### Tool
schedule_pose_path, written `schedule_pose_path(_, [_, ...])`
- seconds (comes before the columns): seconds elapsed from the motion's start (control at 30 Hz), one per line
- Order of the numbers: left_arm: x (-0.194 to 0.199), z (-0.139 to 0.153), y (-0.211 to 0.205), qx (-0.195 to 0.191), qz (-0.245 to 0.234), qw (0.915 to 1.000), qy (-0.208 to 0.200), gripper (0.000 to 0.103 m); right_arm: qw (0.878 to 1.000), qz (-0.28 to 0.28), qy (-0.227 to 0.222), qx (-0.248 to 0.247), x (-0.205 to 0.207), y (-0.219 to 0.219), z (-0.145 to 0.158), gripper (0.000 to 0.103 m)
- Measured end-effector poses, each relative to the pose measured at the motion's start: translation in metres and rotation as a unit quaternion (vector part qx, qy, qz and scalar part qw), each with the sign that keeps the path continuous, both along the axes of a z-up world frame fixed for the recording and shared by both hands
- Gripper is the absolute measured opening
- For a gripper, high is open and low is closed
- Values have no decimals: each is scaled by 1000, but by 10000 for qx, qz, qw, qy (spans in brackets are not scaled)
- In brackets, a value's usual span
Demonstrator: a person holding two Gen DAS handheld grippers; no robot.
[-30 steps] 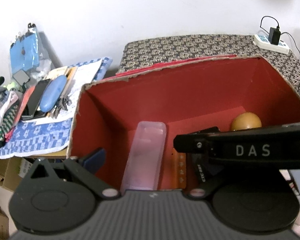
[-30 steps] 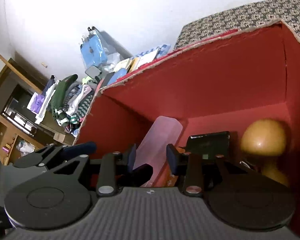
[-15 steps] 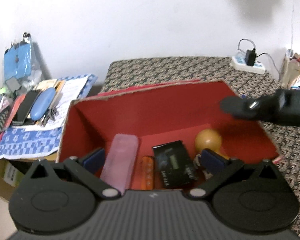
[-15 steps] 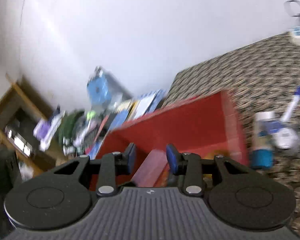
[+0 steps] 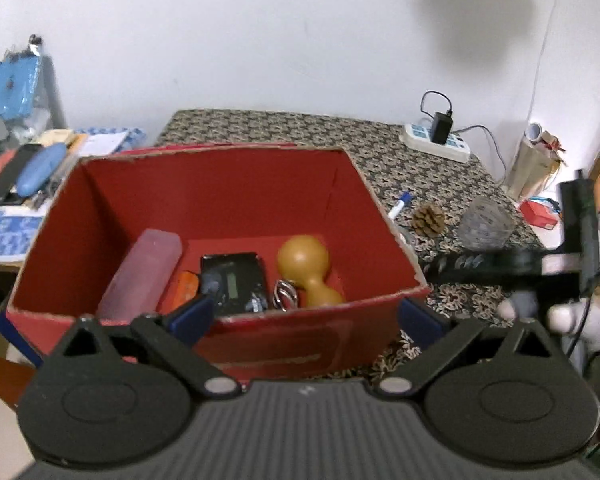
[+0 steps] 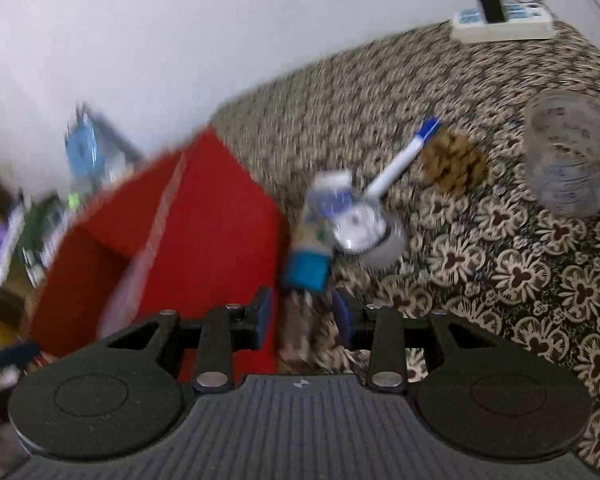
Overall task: Organize rigid objects
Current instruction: 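Move the right tool out of the box to the small blue-white package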
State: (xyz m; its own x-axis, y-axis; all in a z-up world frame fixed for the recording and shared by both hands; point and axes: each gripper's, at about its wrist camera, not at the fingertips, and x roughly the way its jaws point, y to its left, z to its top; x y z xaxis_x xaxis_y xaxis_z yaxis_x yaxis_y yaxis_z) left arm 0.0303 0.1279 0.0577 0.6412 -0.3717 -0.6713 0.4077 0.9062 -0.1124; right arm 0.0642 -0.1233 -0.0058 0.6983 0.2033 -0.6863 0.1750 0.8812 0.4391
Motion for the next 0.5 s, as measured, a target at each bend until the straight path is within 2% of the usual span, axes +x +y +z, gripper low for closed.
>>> schedule_pose_path(0.23, [-14,-12,-6,11,303,9993,224,99,9962,730,202,-427,12,22,-33,19])
schedule_pose_path(0.27, [-15,-14,-6,-4,353,9990,276,99,9954,796,228,-486,14,25,-37,16])
schedule_pose_path(0.4, [-15,-24,-6,-85,492,9974,512,99,9930,890,39,-781,14,30,-38,16])
schedule_pose_path(0.43, [-15,-27,-8,-84,494,9971,575,99,9923,941,17,-810,14,30,-38,13])
schedule_pose_path(0.47, [-14,-30,-9,-72,491,9968,634,98,9914,1013,-2,-829,12,31,-35,0])
schedule_pose_path(0.5, [-15,-33,-11,-56,475,9965,686,98,9904,1122,-34,-805,9,31,-33,0])
